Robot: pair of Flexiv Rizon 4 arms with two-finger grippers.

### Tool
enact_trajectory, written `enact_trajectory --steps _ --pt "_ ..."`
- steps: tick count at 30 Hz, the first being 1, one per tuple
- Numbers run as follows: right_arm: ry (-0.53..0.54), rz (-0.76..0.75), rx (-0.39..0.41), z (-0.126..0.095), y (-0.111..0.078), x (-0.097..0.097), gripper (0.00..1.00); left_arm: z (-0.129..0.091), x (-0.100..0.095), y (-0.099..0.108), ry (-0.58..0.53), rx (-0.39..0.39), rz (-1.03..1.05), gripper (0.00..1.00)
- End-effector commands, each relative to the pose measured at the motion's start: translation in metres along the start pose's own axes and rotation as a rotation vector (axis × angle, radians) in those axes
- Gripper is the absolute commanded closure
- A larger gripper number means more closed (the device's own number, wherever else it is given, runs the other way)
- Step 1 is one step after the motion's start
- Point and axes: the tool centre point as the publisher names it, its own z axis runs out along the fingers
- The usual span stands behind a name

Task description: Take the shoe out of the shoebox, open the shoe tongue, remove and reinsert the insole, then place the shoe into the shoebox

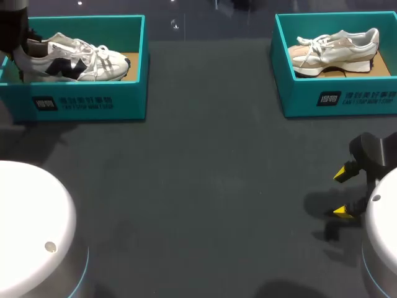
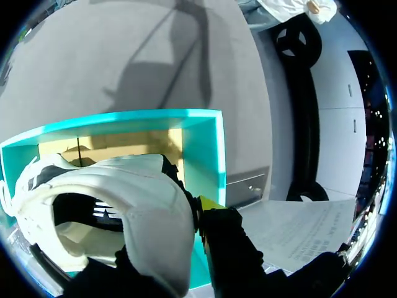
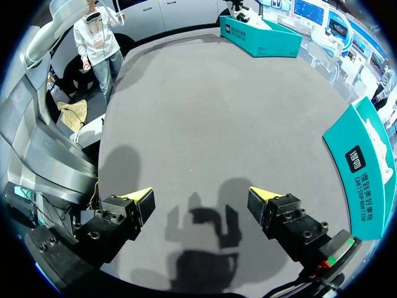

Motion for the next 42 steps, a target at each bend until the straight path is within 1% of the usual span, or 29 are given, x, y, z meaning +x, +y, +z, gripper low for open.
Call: enact_trajectory --steps 1,10,25,42 --pt "-0.004 0.000 0.002 0.000 -0.001 0.002 0.00 0.004 -0.004 0.006 -0.001 0.014 0.007 1.00" --pt "-0.004 0.000 0.002 0.000 -0.001 0.002 0.00 0.018 -0.015 0.006 0.013 0.038 0.035 1.00" --pt "-0.004 0.000 0.002 0.000 -0.001 0.002 0.00 0.042 -0.028 0.003 0.013 0.094 0.054 1.00" --pt "-0.004 0.000 0.002 0.000 -0.001 0.002 0.00 0.061 -0.038 0.000 0.021 0.131 0.058 1.00"
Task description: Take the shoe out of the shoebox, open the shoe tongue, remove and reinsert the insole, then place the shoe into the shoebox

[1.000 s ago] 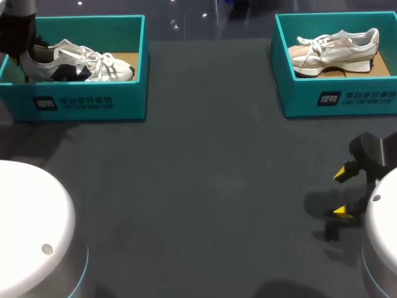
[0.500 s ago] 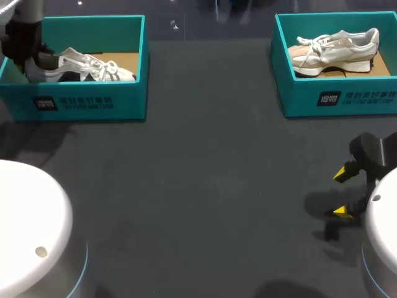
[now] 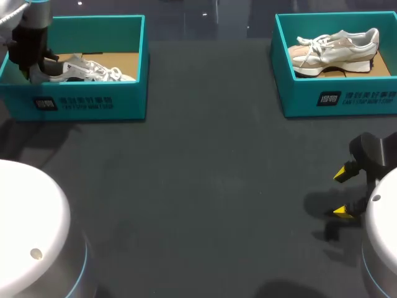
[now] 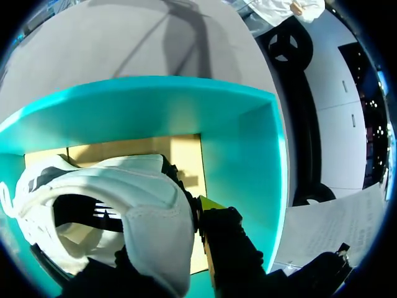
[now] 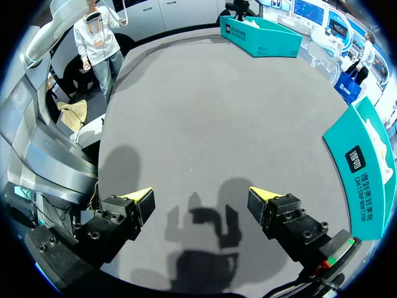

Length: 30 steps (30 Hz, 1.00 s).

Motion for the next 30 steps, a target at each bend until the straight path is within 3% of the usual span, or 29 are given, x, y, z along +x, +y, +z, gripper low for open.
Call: enact_trajectory --steps 1,25,28,30 --pt "-0.004 0.000 0.002 0.000 0.000 0.002 0.00 0.004 -0.001 0.005 0.006 0.011 -0.002 1.00" --pt "-0.004 0.000 0.002 0.000 0.000 0.002 0.00 0.023 -0.009 0.001 -0.013 0.009 -0.040 1.00" --pt "-0.004 0.000 0.002 0.000 0.000 0.002 0.00 0.025 -0.008 0.000 -0.017 0.007 -0.044 0.80" --pt "-0.004 0.000 0.002 0.000 0.000 0.002 0.00 0.026 -0.008 0.000 -0.017 0.004 -0.048 0.74"
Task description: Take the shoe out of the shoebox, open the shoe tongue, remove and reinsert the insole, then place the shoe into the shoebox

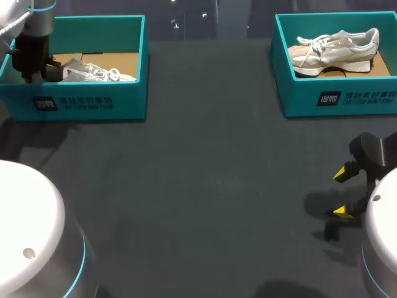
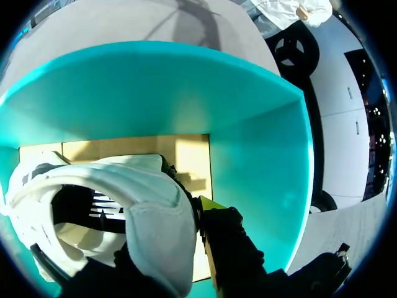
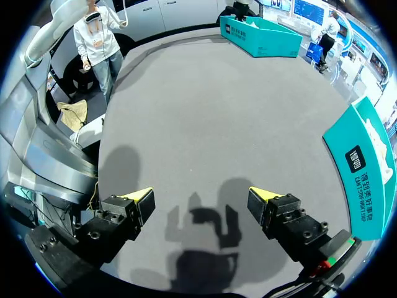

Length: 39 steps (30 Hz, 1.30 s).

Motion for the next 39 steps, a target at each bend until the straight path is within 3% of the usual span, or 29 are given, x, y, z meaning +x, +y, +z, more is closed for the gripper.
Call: enact_trajectory --steps 1,8,16,17,19,26,39 --pt "-0.004 0.000 0.002 0.000 0.000 0.002 0.00 0.005 -0.002 0.001 0.001 -0.004 -0.004 0.73" --pt "-0.004 0.000 0.002 0.000 0.000 0.002 0.00 0.005 -0.001 0.001 0.001 -0.017 -0.017 0.65" --pt "-0.004 0.000 0.002 0.000 0.000 0.002 0.00 -0.004 0.000 -0.001 -0.016 -0.024 -0.024 0.51" --pt "-0.004 0.000 0.002 0.000 0.000 0.002 0.00 -0.005 0.000 -0.001 -0.017 -0.025 -0.023 0.48" --pt "-0.004 0.000 0.002 0.000 0.000 0.002 0.00 -0.007 0.000 -0.003 -0.022 -0.030 -0.022 0.29" --pt "-0.004 0.000 0.002 0.000 0.000 0.002 0.00 -0.017 0.002 -0.007 -0.041 -0.046 -0.028 0.03" --pt "-0.004 0.000 0.002 0.000 0.000 0.002 0.00 -0.064 0.005 -0.018 -0.104 -0.088 -0.053 0.00"
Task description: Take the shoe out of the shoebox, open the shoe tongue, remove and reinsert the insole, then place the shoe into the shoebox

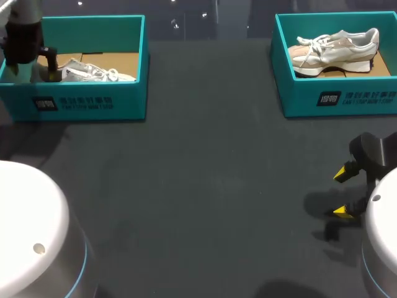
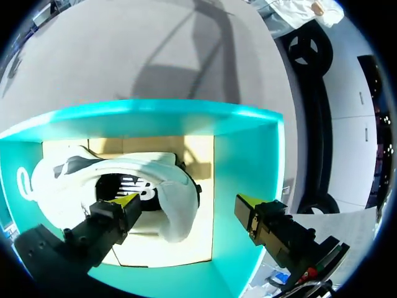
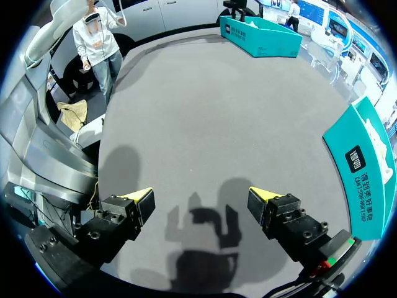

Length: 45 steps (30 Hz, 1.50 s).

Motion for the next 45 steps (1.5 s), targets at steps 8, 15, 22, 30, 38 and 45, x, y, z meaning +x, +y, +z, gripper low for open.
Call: enact_trajectory --steps 8,15,22,30,38,45 --pt "-0.004 0.000 0.002 0.000 0.000 0.002 0.00 -0.051 0.011 -0.019 -0.054 -0.041 -0.005 0.00" --pt "-0.004 0.000 0.002 0.000 0.000 0.002 0.00 -0.084 0.024 -0.026 -0.070 -0.045 -0.027 0.00" --pt "-0.004 0.000 0.002 0.000 0.000 0.002 0.00 -0.110 0.038 -0.036 -0.096 -0.037 -0.026 0.00" --pt "-0.004 0.000 0.002 0.000 0.000 0.002 0.00 -0.132 0.052 -0.044 -0.125 -0.033 -0.027 0.00" --pt "-0.004 0.000 0.002 0.000 0.000 0.002 0.00 -0.141 0.055 -0.047 -0.149 -0.021 -0.002 0.00" --pt "-0.004 0.000 0.002 0.000 0.000 0.002 0.00 -0.141 0.055 -0.047 -0.149 -0.021 -0.002 0.00"
